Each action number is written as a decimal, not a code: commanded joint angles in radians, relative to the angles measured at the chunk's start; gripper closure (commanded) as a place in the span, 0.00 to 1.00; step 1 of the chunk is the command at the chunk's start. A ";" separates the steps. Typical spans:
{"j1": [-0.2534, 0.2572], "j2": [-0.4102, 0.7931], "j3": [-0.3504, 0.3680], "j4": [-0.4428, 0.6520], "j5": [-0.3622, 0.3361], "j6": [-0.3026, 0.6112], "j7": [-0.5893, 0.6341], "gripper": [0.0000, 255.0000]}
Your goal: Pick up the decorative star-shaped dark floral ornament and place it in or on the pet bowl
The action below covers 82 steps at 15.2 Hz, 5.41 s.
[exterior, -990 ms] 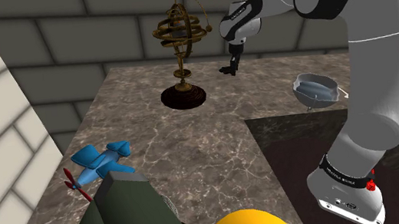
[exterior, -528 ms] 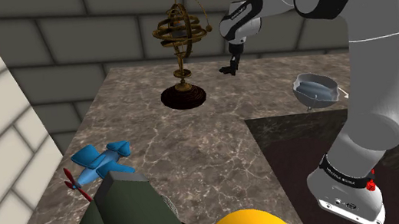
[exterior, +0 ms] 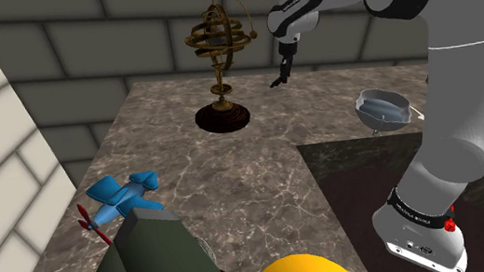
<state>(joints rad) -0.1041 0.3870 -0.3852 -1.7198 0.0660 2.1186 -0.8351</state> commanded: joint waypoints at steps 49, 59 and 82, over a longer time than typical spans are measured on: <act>-0.143 0.233 0.045 0.388 0.092 -0.257 -0.221 1.00; -0.151 0.213 0.039 0.492 0.084 -0.380 -0.217 1.00; -0.094 -0.136 -0.005 0.180 -0.018 -0.403 -0.226 1.00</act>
<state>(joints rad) -0.2026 0.2950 -0.3844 -1.4819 0.0624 1.7002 -1.0570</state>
